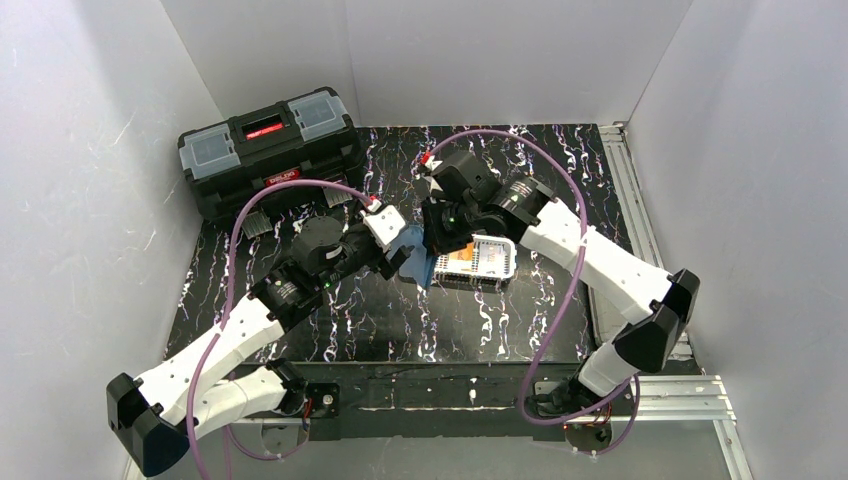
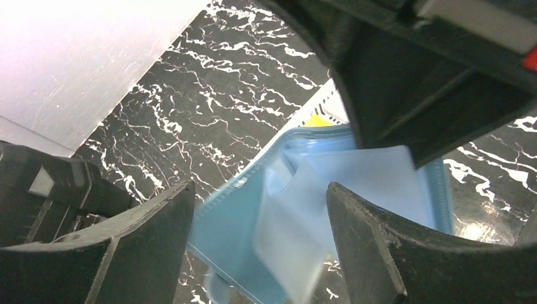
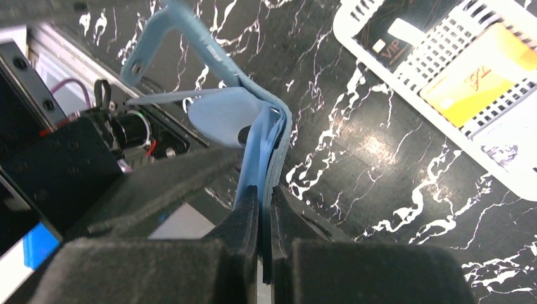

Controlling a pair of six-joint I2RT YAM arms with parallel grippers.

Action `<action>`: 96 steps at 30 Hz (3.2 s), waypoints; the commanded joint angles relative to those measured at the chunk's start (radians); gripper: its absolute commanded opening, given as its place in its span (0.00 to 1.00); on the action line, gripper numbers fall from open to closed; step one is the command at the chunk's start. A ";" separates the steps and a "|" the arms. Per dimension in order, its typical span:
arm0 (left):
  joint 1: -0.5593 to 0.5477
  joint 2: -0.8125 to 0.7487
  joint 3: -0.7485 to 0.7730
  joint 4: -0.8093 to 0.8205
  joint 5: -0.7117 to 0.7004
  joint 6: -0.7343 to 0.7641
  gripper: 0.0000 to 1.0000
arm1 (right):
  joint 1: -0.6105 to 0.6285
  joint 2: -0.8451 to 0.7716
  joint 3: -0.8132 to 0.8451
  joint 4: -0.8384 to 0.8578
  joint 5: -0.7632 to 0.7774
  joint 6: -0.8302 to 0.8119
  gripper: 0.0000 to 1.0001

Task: Put the credit cards into the card holder
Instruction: Turn over the card slot in the card holder, then place the card holder at the corner of the board.

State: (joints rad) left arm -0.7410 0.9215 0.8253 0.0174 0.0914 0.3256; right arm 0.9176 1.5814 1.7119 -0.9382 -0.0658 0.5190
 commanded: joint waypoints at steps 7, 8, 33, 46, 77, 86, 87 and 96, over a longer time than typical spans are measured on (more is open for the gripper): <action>-0.001 -0.045 0.012 -0.113 -0.032 0.095 0.75 | -0.020 -0.110 -0.144 0.142 -0.203 -0.068 0.01; 0.000 -0.051 0.013 -0.124 -0.026 0.095 0.75 | -0.026 -0.115 -0.155 0.157 -0.210 -0.070 0.01; 0.133 -0.127 0.040 -0.258 0.290 0.033 0.76 | -0.057 -0.084 -0.149 0.003 -0.140 -0.121 0.01; 0.132 -0.055 0.039 -0.079 0.488 -0.203 0.80 | 0.111 0.135 0.169 -0.300 0.377 -0.076 0.01; 0.144 -0.048 -0.054 -0.209 0.489 0.035 0.64 | 0.047 -0.072 -0.109 -0.002 -0.186 -0.158 0.01; 0.147 -0.060 -0.039 -0.378 0.650 0.185 0.67 | 0.005 -0.106 -0.245 0.138 -0.443 -0.206 0.01; 0.147 -0.060 -0.040 -0.394 0.656 0.210 0.67 | 0.002 -0.104 -0.253 0.143 -0.457 -0.212 0.01; 0.165 -0.056 -0.129 -0.471 0.656 0.417 0.66 | -0.024 -0.035 -0.351 0.186 -0.534 -0.249 0.01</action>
State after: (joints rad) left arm -0.5865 0.8738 0.7464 -0.3832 0.7170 0.6170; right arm 0.9028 1.5181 1.3869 -0.8120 -0.5262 0.3054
